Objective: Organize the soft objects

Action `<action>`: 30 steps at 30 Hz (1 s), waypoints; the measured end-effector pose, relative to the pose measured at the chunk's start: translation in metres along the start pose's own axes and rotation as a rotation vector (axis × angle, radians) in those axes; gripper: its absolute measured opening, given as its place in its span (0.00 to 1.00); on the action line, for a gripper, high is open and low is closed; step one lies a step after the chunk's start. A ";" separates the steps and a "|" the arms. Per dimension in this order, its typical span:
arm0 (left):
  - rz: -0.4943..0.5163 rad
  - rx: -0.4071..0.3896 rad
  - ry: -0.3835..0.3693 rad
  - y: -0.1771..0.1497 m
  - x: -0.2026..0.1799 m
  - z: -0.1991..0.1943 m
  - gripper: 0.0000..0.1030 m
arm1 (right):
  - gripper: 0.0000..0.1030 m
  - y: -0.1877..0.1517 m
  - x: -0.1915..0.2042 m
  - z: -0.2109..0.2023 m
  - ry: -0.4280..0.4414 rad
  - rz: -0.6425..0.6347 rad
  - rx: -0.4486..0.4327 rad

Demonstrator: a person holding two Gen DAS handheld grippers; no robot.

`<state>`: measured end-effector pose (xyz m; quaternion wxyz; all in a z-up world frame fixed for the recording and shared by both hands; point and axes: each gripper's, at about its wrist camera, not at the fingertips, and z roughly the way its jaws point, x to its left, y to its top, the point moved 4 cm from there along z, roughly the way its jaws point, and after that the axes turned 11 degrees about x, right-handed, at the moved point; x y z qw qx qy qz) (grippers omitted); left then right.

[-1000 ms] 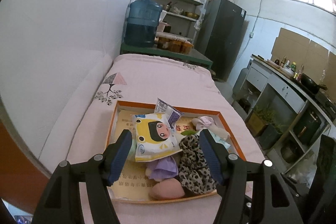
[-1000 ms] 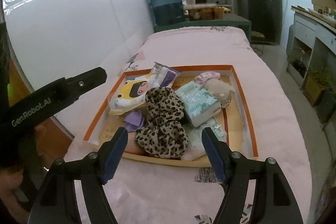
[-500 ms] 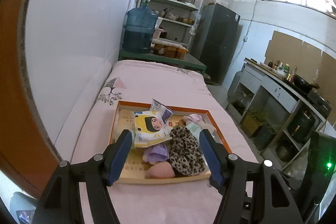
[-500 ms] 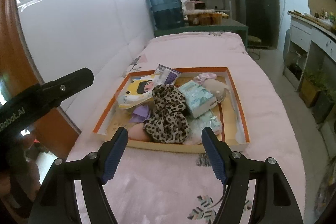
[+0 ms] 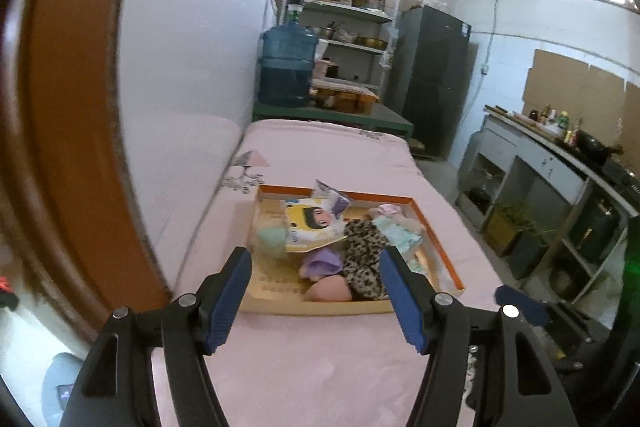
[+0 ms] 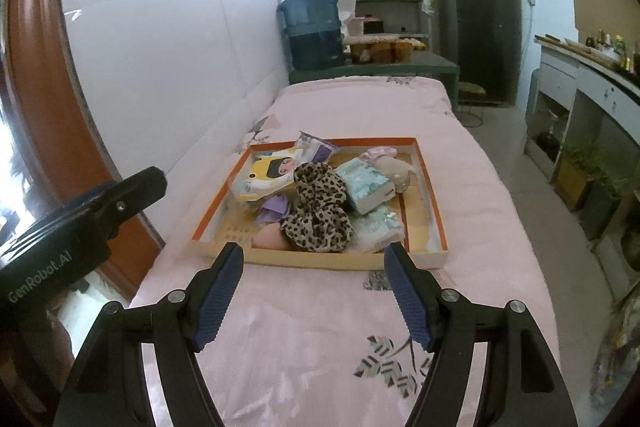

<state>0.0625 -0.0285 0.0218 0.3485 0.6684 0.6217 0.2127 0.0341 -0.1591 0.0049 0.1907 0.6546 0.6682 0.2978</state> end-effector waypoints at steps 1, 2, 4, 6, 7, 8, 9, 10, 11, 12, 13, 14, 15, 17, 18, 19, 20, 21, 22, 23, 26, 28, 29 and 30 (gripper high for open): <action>-0.001 -0.005 0.021 -0.003 0.000 -0.005 0.64 | 0.72 -0.003 0.001 -0.004 -0.004 0.001 -0.001; -0.002 -0.008 0.031 -0.004 0.001 -0.009 0.64 | 0.72 -0.004 0.001 -0.006 -0.006 0.001 -0.001; -0.008 -0.013 0.053 -0.008 0.002 -0.017 0.64 | 0.72 -0.008 0.003 -0.013 -0.019 -0.002 -0.006; -0.012 -0.014 0.057 -0.011 0.003 -0.023 0.64 | 0.72 -0.012 0.006 -0.022 -0.030 -0.008 -0.016; -0.020 -0.019 0.060 -0.014 0.005 -0.029 0.64 | 0.72 -0.014 0.007 -0.026 -0.033 -0.011 -0.022; -0.025 -0.026 0.062 -0.016 0.005 -0.033 0.64 | 0.72 -0.016 0.009 -0.032 -0.036 -0.013 -0.029; -0.026 -0.030 0.063 -0.017 0.006 -0.035 0.64 | 0.72 -0.018 0.010 -0.035 -0.039 -0.013 -0.033; -0.028 -0.037 0.063 -0.019 0.007 -0.039 0.64 | 0.72 -0.020 0.011 -0.039 -0.042 -0.012 -0.037; -0.029 -0.037 0.064 -0.020 0.007 -0.041 0.64 | 0.72 -0.022 0.012 -0.043 -0.047 -0.010 -0.040; -0.029 -0.034 0.064 -0.022 0.008 -0.045 0.64 | 0.72 -0.025 0.013 -0.048 -0.060 -0.010 -0.045; -0.029 -0.030 0.060 -0.024 0.008 -0.048 0.64 | 0.72 -0.027 0.015 -0.051 -0.076 -0.013 -0.048; -0.030 -0.029 0.058 -0.024 0.007 -0.049 0.64 | 0.72 -0.030 0.016 -0.055 -0.093 -0.016 -0.052; -0.031 -0.028 0.054 -0.025 0.008 -0.053 0.64 | 0.72 -0.032 0.018 -0.059 -0.113 -0.018 -0.058; -0.027 -0.033 0.037 -0.028 0.007 -0.058 0.64 | 0.72 -0.037 0.020 -0.067 -0.132 -0.015 -0.071; -0.025 -0.033 0.035 -0.029 0.007 -0.060 0.64 | 0.72 -0.038 0.021 -0.071 -0.126 -0.009 -0.079; -0.022 -0.034 0.036 -0.030 0.007 -0.062 0.64 | 0.72 -0.039 0.021 -0.074 -0.115 0.000 -0.085; -0.018 -0.030 0.037 -0.031 0.007 -0.064 0.64 | 0.72 -0.040 0.021 -0.078 -0.106 0.011 -0.089; -0.016 -0.025 0.036 -0.033 0.006 -0.065 0.64 | 0.72 -0.041 0.020 -0.081 -0.100 0.024 -0.092; -0.014 -0.021 0.034 -0.034 0.006 -0.067 0.63 | 0.72 -0.042 0.019 -0.085 -0.095 0.038 -0.096; -0.011 -0.021 0.032 -0.036 0.005 -0.068 0.63 | 0.72 -0.043 0.018 -0.088 -0.091 0.047 -0.097; -0.004 -0.021 0.050 -0.040 0.004 -0.074 0.63 | 0.72 -0.044 0.020 -0.095 -0.079 0.058 -0.099; 0.001 -0.028 0.060 -0.042 0.003 -0.081 0.63 | 0.72 -0.045 0.024 -0.100 -0.084 0.051 -0.107; 0.002 -0.031 0.063 -0.043 0.002 -0.083 0.63 | 0.72 -0.045 0.026 -0.103 -0.088 0.045 -0.113; 0.003 -0.036 0.066 -0.044 0.001 -0.086 0.63 | 0.72 -0.045 0.027 -0.105 -0.089 0.040 -0.116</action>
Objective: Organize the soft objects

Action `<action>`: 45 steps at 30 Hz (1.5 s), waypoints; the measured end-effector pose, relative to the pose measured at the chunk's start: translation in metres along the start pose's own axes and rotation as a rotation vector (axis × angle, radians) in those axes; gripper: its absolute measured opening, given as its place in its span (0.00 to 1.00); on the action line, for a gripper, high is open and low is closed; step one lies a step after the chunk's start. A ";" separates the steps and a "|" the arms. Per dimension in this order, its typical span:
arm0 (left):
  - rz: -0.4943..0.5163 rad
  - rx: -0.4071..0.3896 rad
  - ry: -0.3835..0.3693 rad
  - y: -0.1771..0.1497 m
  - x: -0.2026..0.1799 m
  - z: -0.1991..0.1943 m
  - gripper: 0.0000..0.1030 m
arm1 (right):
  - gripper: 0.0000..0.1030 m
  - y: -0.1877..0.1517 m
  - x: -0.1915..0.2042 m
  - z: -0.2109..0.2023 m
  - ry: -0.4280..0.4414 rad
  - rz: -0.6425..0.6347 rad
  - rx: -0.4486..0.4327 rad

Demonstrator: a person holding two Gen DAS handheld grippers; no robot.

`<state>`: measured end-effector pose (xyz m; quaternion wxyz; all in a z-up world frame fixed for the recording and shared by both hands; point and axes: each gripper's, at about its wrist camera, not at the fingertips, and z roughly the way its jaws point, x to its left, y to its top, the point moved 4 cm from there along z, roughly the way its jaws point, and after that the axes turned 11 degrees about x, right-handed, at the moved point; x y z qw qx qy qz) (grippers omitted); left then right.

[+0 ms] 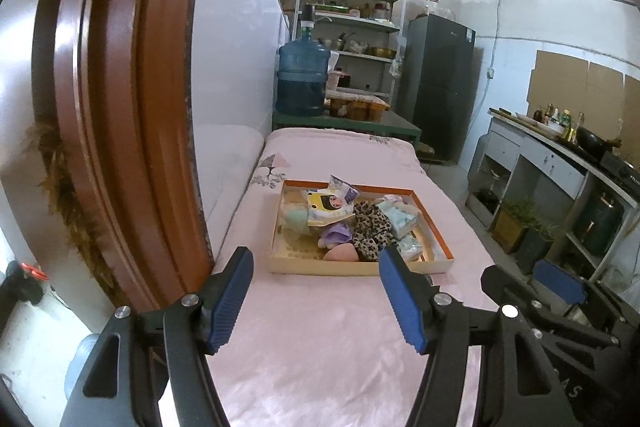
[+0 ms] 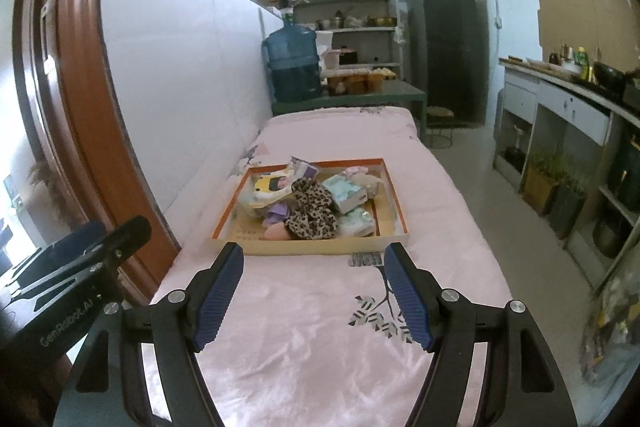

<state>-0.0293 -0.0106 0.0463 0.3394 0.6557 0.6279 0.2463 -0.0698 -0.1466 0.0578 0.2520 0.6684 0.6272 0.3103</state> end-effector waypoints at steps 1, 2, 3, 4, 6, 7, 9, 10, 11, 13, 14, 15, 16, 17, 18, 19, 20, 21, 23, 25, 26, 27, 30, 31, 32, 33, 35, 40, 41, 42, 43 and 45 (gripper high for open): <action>0.001 -0.004 0.004 0.000 0.000 -0.003 0.63 | 0.72 0.000 0.002 -0.002 0.000 -0.005 -0.003; -0.001 -0.009 0.005 -0.001 0.000 -0.006 0.63 | 0.72 -0.001 0.003 -0.004 0.002 -0.009 -0.005; -0.002 -0.012 0.005 -0.001 0.001 -0.007 0.63 | 0.72 -0.001 0.004 -0.005 0.003 -0.011 -0.007; -0.002 -0.016 0.006 0.000 0.001 -0.010 0.63 | 0.72 -0.001 0.005 -0.007 0.003 -0.014 -0.010; -0.002 -0.023 0.007 0.000 0.002 -0.014 0.63 | 0.72 -0.001 0.006 -0.009 0.004 -0.015 -0.014; -0.003 -0.026 0.008 0.000 0.002 -0.016 0.63 | 0.72 -0.001 0.005 -0.009 0.005 -0.015 -0.015; -0.004 -0.030 0.010 0.000 0.001 -0.018 0.63 | 0.72 -0.001 0.005 -0.011 0.007 -0.013 -0.017; -0.004 -0.031 0.010 0.000 0.001 -0.019 0.63 | 0.72 -0.001 0.005 -0.011 0.008 -0.012 -0.018; -0.004 -0.032 0.010 0.000 0.001 -0.019 0.63 | 0.72 -0.001 0.004 -0.012 0.009 -0.011 -0.018; -0.003 -0.038 0.015 0.000 0.001 -0.021 0.63 | 0.72 -0.001 0.004 -0.012 0.011 -0.010 -0.019; -0.001 -0.041 0.020 0.000 0.001 -0.021 0.63 | 0.72 -0.001 0.004 -0.013 0.016 -0.007 -0.020; 0.003 -0.046 0.026 0.000 0.001 -0.022 0.63 | 0.72 -0.001 0.003 -0.013 0.019 -0.005 -0.021; 0.006 -0.047 0.028 0.000 0.001 -0.022 0.63 | 0.72 -0.001 0.004 -0.013 0.024 -0.004 -0.022; 0.008 -0.046 0.028 -0.001 0.000 -0.022 0.63 | 0.72 -0.001 0.004 -0.014 0.025 -0.004 -0.023; 0.006 -0.045 0.028 -0.001 0.000 -0.022 0.63 | 0.72 -0.001 0.004 -0.013 0.025 -0.005 -0.021; 0.006 -0.044 0.027 -0.001 0.000 -0.022 0.63 | 0.72 -0.001 0.004 -0.013 0.026 -0.005 -0.020; 0.006 -0.044 0.027 -0.001 0.000 -0.022 0.63 | 0.72 -0.001 0.005 -0.013 0.027 -0.006 -0.020; 0.005 -0.045 0.029 -0.001 0.000 -0.022 0.63 | 0.72 0.000 0.005 -0.013 0.028 -0.006 -0.020; 0.005 -0.044 0.031 -0.001 0.000 -0.022 0.63 | 0.72 0.000 0.005 -0.013 0.026 -0.007 -0.020; 0.005 -0.045 0.034 -0.001 -0.001 -0.022 0.63 | 0.72 0.000 0.005 -0.013 0.026 -0.006 -0.019; 0.005 -0.044 0.035 -0.001 0.000 -0.021 0.63 | 0.72 0.000 0.005 -0.013 0.028 -0.006 -0.019; 0.005 -0.044 0.034 -0.001 0.000 -0.021 0.63 | 0.72 0.000 0.005 -0.013 0.028 -0.006 -0.018; 0.003 -0.041 0.037 -0.001 0.001 -0.019 0.63 | 0.72 0.000 0.004 -0.012 0.027 -0.006 -0.017; 0.002 -0.039 0.039 -0.001 0.001 -0.019 0.63 | 0.72 0.000 0.004 -0.012 0.028 -0.006 -0.017; 0.001 -0.037 0.040 -0.002 0.002 -0.018 0.63 | 0.72 0.000 0.004 -0.012 0.028 -0.007 -0.018; 0.000 -0.035 0.041 -0.002 0.003 -0.016 0.63 | 0.72 0.000 0.004 -0.012 0.027 -0.008 -0.018; 0.000 -0.031 0.042 -0.002 0.004 -0.015 0.63 | 0.72 -0.001 0.004 -0.010 0.027 -0.011 -0.016; 0.001 -0.029 0.044 0.000 0.006 -0.013 0.63 | 0.72 -0.002 0.005 -0.008 0.027 -0.016 -0.013; 0.001 -0.029 0.046 0.000 0.006 -0.013 0.63 | 0.72 -0.003 0.005 -0.007 0.028 -0.016 -0.014; 0.001 -0.030 0.047 0.000 0.006 -0.014 0.63 | 0.72 -0.002 0.005 -0.007 0.027 -0.017 -0.014; 0.001 -0.029 0.046 0.000 0.006 -0.013 0.63 | 0.72 -0.002 0.005 -0.006 0.026 -0.017 -0.013; 0.000 -0.029 0.046 0.000 0.007 -0.013 0.63 | 0.72 -0.003 0.005 -0.006 0.027 -0.017 -0.012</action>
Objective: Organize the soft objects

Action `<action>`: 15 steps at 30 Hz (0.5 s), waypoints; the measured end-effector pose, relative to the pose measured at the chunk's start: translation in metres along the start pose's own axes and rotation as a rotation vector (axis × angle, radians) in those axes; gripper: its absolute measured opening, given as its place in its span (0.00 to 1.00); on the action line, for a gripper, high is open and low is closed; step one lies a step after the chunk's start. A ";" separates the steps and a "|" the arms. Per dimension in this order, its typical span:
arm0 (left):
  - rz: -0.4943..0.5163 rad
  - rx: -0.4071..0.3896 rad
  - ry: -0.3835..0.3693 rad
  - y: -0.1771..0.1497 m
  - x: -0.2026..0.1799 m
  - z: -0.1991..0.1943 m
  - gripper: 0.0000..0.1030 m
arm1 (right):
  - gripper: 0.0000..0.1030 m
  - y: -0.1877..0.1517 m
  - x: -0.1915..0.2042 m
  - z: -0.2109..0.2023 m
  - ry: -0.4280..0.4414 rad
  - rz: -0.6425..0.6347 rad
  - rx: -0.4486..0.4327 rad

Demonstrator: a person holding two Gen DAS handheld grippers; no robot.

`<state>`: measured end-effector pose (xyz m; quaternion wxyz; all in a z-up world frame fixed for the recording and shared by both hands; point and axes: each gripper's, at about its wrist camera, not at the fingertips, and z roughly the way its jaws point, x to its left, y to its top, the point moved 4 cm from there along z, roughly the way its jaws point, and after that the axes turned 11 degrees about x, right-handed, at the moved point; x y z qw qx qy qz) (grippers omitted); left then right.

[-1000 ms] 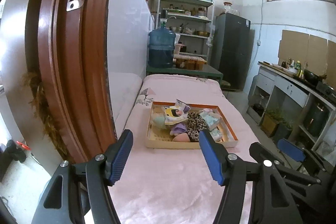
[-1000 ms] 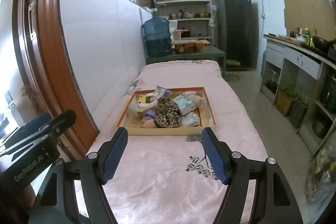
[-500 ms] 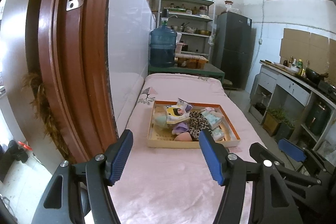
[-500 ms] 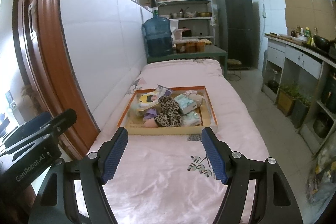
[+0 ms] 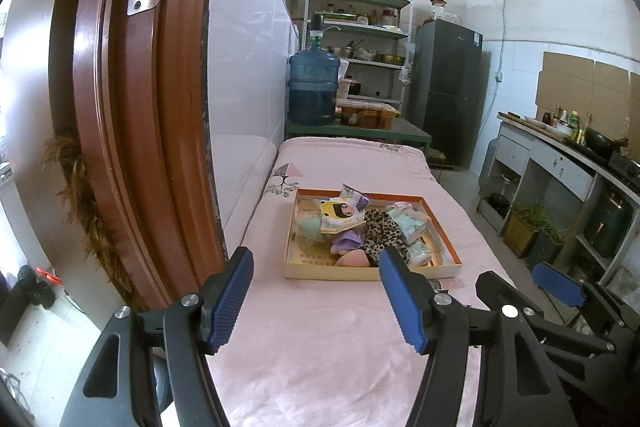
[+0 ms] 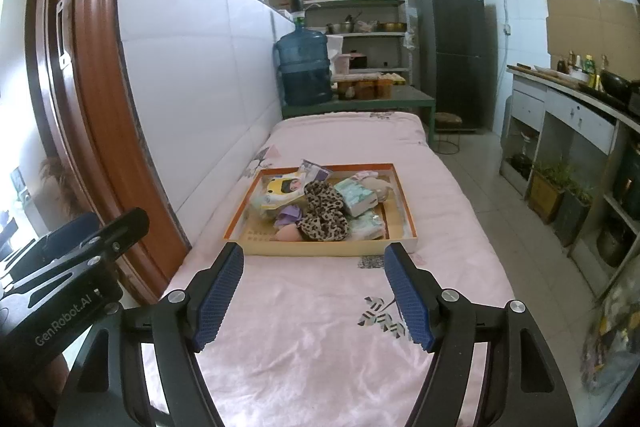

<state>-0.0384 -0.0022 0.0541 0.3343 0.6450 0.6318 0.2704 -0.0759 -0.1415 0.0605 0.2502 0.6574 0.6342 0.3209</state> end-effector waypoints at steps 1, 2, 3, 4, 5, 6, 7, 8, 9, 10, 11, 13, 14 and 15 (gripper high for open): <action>0.000 0.000 0.001 0.000 0.000 0.000 0.63 | 0.72 0.001 0.000 0.000 0.001 0.000 0.000; 0.001 0.000 0.000 0.000 -0.001 0.000 0.63 | 0.72 0.000 0.001 0.000 0.001 -0.001 0.002; 0.000 0.000 0.001 0.000 -0.001 0.000 0.63 | 0.72 0.000 0.000 0.000 0.001 -0.002 0.003; -0.001 0.001 0.002 0.000 0.000 0.000 0.63 | 0.72 0.000 0.001 0.001 0.001 -0.002 0.003; -0.002 0.002 0.002 0.000 0.000 0.001 0.63 | 0.72 0.000 0.001 0.001 0.001 -0.002 0.003; -0.002 0.002 0.003 0.000 0.000 0.001 0.63 | 0.72 0.000 0.001 0.001 0.001 -0.003 0.004; -0.002 0.002 0.005 0.000 0.001 0.001 0.63 | 0.72 0.000 0.001 0.001 0.001 -0.002 0.003; -0.003 0.002 0.005 0.000 0.002 0.001 0.63 | 0.72 0.000 0.002 0.001 0.001 -0.003 0.003; -0.003 0.003 0.005 0.000 0.003 0.001 0.63 | 0.72 0.000 0.001 0.001 0.001 -0.004 0.004; -0.003 0.004 0.004 0.000 0.002 0.002 0.63 | 0.72 0.000 0.002 0.001 0.001 -0.002 0.003; -0.004 0.005 0.004 0.000 0.003 0.002 0.63 | 0.72 0.000 0.001 0.001 0.001 -0.002 0.003; -0.005 0.003 0.005 0.000 0.003 0.001 0.63 | 0.72 0.001 0.002 0.001 0.000 -0.003 0.004; -0.004 0.004 0.006 0.000 0.003 0.001 0.63 | 0.72 0.000 0.002 0.002 0.000 -0.003 0.004; -0.005 0.005 0.005 0.000 0.003 0.002 0.63 | 0.72 0.001 0.002 0.001 0.001 -0.003 0.004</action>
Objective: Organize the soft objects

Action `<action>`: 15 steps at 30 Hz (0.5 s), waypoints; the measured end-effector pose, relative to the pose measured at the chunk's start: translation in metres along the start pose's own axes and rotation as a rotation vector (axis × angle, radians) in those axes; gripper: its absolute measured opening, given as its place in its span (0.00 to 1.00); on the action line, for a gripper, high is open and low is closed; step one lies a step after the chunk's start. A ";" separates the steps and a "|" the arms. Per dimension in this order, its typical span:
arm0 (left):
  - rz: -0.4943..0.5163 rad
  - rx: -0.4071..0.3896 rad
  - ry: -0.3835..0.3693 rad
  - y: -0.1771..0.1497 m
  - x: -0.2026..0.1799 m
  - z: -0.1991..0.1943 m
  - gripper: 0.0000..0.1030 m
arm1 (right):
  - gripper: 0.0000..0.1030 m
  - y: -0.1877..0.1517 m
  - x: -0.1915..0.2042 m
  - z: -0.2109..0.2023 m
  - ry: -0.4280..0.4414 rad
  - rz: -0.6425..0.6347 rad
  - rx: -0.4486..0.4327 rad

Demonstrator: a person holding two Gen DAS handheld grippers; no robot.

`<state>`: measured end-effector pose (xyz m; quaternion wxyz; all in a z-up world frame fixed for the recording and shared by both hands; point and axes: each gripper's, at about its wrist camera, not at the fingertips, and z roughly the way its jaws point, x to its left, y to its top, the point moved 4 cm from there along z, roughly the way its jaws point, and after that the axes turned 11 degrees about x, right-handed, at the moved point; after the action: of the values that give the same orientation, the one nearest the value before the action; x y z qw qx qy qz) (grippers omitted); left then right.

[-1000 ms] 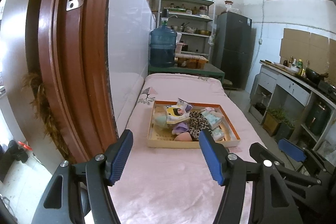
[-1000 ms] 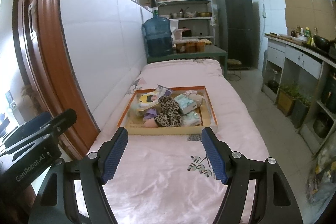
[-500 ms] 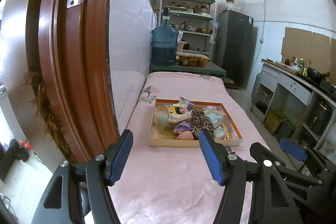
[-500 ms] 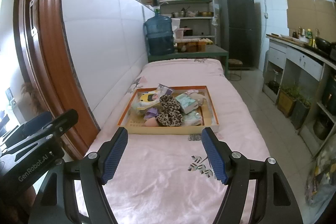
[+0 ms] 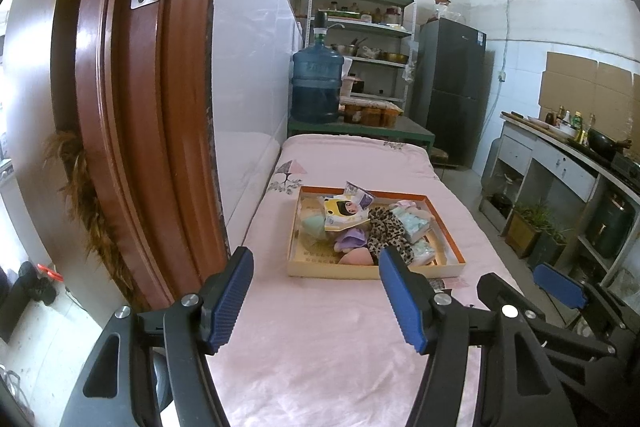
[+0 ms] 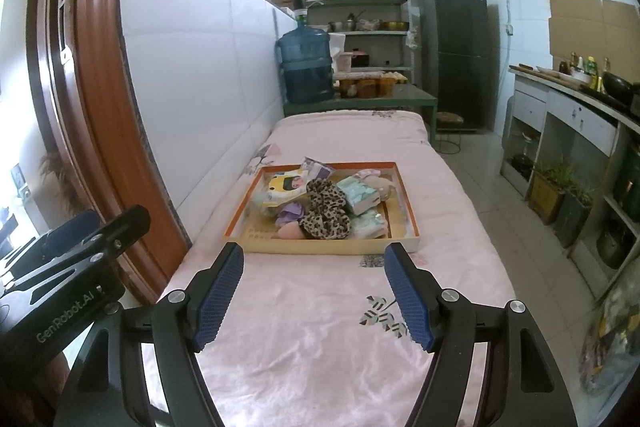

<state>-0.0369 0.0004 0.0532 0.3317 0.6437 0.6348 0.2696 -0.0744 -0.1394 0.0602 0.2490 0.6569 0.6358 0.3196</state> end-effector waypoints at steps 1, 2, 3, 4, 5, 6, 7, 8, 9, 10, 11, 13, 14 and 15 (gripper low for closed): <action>-0.002 0.001 0.000 0.000 0.001 0.001 0.63 | 0.72 0.000 0.000 0.000 -0.001 0.000 0.000; -0.001 0.001 0.001 0.000 0.001 0.002 0.63 | 0.72 0.000 0.000 0.000 -0.001 0.000 0.000; -0.001 0.001 0.002 0.000 0.001 0.002 0.63 | 0.72 0.000 0.000 0.000 0.000 0.001 0.001; -0.001 0.002 0.002 -0.001 0.002 0.002 0.63 | 0.72 0.000 0.000 0.000 0.000 0.001 0.001; -0.002 0.002 0.002 -0.001 0.003 0.002 0.63 | 0.72 0.000 0.001 0.000 -0.001 0.000 0.000; -0.002 0.002 0.002 -0.001 0.002 0.002 0.63 | 0.72 0.000 0.000 0.000 -0.002 0.000 -0.001; -0.003 0.002 0.003 -0.001 0.003 0.002 0.63 | 0.72 0.000 0.001 0.000 -0.001 0.000 0.000; -0.003 0.002 0.002 -0.001 0.003 0.003 0.63 | 0.72 0.001 0.001 0.000 0.000 0.000 0.000; -0.002 0.003 0.001 -0.001 0.003 0.003 0.63 | 0.72 0.000 0.001 0.000 0.000 -0.001 0.000; -0.002 0.003 0.001 -0.001 0.003 0.003 0.63 | 0.72 0.001 0.001 0.000 -0.002 -0.001 0.001; -0.001 0.003 0.002 -0.001 0.003 0.002 0.63 | 0.72 0.000 0.001 0.001 -0.002 0.000 0.002; -0.001 0.002 0.002 -0.001 0.003 0.003 0.63 | 0.72 0.000 0.001 0.001 0.000 0.000 0.002; -0.002 0.002 0.002 -0.001 0.003 0.003 0.63 | 0.72 0.000 0.001 0.001 -0.001 -0.001 0.001; -0.002 0.002 0.001 -0.001 0.004 0.003 0.63 | 0.72 0.000 0.001 0.001 -0.002 -0.001 0.000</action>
<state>-0.0353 0.0039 0.0506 0.3308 0.6431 0.6361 0.2689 -0.0740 -0.1386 0.0595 0.2498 0.6569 0.6359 0.3188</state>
